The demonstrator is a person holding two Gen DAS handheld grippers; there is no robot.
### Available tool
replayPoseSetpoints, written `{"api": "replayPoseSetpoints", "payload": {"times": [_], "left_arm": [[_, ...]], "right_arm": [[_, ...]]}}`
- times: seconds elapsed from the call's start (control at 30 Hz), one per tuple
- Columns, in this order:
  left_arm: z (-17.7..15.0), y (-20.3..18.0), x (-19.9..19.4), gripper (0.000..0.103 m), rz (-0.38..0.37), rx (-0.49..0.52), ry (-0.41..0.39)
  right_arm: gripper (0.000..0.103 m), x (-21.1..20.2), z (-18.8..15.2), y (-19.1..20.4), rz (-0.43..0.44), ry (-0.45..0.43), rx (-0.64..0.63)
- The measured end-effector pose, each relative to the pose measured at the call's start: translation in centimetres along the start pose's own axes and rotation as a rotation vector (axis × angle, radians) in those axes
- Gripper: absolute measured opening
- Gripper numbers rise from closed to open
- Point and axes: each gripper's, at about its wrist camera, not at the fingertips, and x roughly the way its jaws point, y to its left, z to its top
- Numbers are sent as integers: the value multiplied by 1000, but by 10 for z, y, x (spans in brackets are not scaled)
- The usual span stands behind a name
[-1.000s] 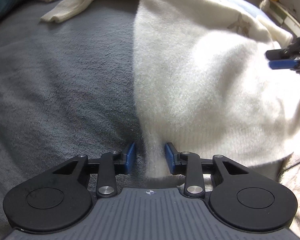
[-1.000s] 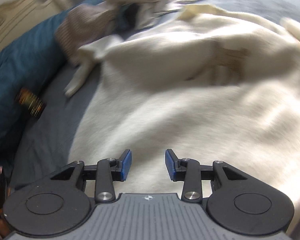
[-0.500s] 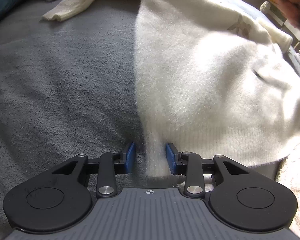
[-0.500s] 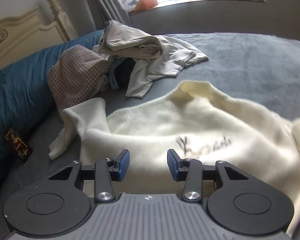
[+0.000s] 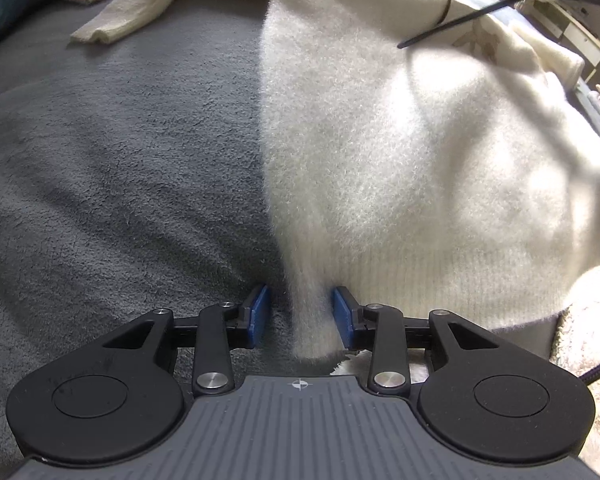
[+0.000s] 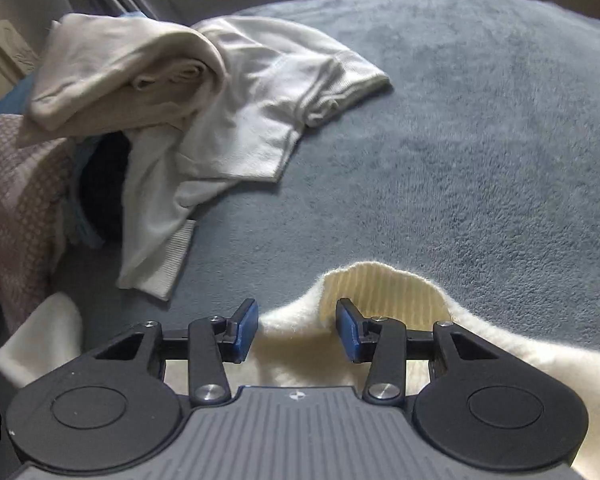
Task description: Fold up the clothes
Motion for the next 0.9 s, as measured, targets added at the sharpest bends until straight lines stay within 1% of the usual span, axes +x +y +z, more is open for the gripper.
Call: {"api": "replayPoseSetpoints", "payload": {"times": [0.03,0.07,0.1,0.17,0.23,0.27,0.3,0.33,0.37,0.43,0.5,0.53,0.57,0.6,0.67,0.73,0.8,0.83,0.9], "left_arm": [[-1,1,0,35,1,2,-1],[-2,2,-1,35,2,3,-2],[-3,3,-2,35,3,2,-2],[-4,5,-3,35,7,4,1],[-4,7,-4,35,12,8,5],[-4,8,-4,36,14,9,8],[-4,8,-4,36,16,11,10],[2,-5,2,36,18,12,11],[2,-4,1,36,19,13,12],[1,-2,0,35,20,12,13],[0,-1,-1,35,24,12,13],[-1,0,-1,36,26,13,14],[-1,0,-1,36,28,16,14],[-2,1,-2,36,30,18,14],[-2,3,-3,36,32,23,17],[-3,5,-4,36,34,27,20],[-3,6,-5,36,37,29,22],[-3,7,-6,36,37,28,22],[-4,10,-7,36,38,25,22]], "right_arm": [[37,5,1,0,-4,3,-2],[17,3,2,-1,5,-17,-1],[5,-1,3,-3,18,-46,2],[5,-10,5,-7,44,-103,8],[5,-18,7,-15,91,-125,48],[5,-21,8,-19,113,-119,72],[5,-25,9,-21,120,-130,76],[5,-29,9,-21,123,-149,73],[5,-33,9,-22,125,-167,70],[5,-48,14,-22,121,-271,65],[4,-63,19,-28,130,-380,99],[4,-66,21,-33,132,-413,116],[4,-63,24,-37,127,-423,121],[4,-56,27,-40,114,-417,121],[4,-35,28,-42,62,-404,86],[4,-12,27,-46,13,-348,73],[6,7,26,-57,14,-226,132],[8,1,24,-64,29,-209,168],[20,-17,19,-79,76,-202,234]]}}
